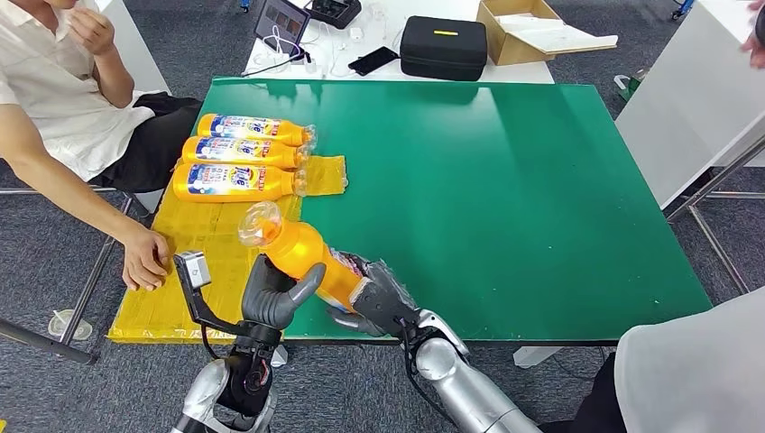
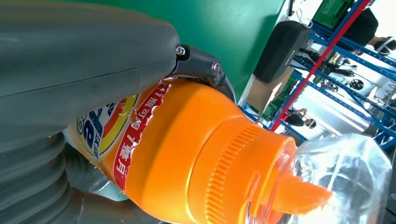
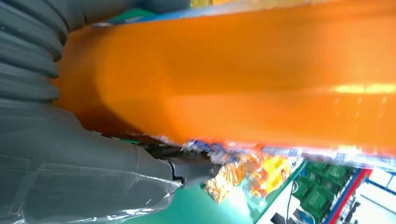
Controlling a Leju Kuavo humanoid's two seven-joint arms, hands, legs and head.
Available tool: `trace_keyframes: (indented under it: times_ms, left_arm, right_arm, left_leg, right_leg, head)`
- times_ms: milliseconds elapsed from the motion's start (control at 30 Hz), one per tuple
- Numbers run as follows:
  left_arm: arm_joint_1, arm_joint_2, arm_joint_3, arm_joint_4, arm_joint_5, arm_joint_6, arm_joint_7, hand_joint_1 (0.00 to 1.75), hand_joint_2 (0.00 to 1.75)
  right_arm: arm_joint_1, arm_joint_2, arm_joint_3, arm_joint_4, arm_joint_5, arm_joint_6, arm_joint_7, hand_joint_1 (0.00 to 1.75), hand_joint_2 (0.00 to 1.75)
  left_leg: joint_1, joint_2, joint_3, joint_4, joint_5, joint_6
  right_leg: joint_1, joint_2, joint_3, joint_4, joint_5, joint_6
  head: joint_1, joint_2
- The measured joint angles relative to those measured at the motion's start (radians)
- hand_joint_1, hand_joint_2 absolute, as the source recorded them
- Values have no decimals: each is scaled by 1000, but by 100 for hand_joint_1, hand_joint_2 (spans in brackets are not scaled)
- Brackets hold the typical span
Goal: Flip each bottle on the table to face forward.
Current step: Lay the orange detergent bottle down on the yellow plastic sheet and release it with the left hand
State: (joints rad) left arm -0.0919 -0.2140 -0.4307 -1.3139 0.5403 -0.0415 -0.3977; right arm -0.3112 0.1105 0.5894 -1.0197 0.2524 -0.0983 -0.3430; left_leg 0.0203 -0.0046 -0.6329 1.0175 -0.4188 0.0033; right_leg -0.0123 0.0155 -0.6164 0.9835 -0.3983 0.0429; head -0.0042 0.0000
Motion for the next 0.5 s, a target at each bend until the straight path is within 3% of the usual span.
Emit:
trace_keyframes:
  times_ms: [100, 200, 333, 500]
  left_arm:
    - [0, 0, 5, -2, -11, 11, -2, 175, 175]
    - [0, 0, 7, -12, -93, 66, -27, 175, 175]
    - [6, 8, 4, -40, -262, 174, -70, 175, 175]
    - [46, 28, 5, -94, -307, 200, -77, 175, 175]
  right_arm:
    - [1, 0, -13, -1, 27, -62, 4, 0, 0]
    - [3, 0, -29, 8, 99, -212, 10, 0, 0]
    - [12, -10, -104, 34, 199, -503, -8, 0, 0]
    - [66, -31, -296, 13, 251, -589, -95, 0, 0]
  left_leg:
    - [0, 0, 0, 0, 0, 0]
    - [0, 0, 0, 0, 0, 0]
    - [0, -2, -1, 0, 0, 0]
    - [-1, -3, -2, 0, 0, 0]
  right_leg:
    - [0, 0, 0, 0, 0, 0]
    - [0, 0, 0, 0, 0, 0]
    - [0, -2, 0, 0, 0, 0]
    - [-1, -3, -1, 0, 0, 0]
  head:
    - [0, 0]
    - [0, 0]
    - [0, 0]
    - [0, 0]
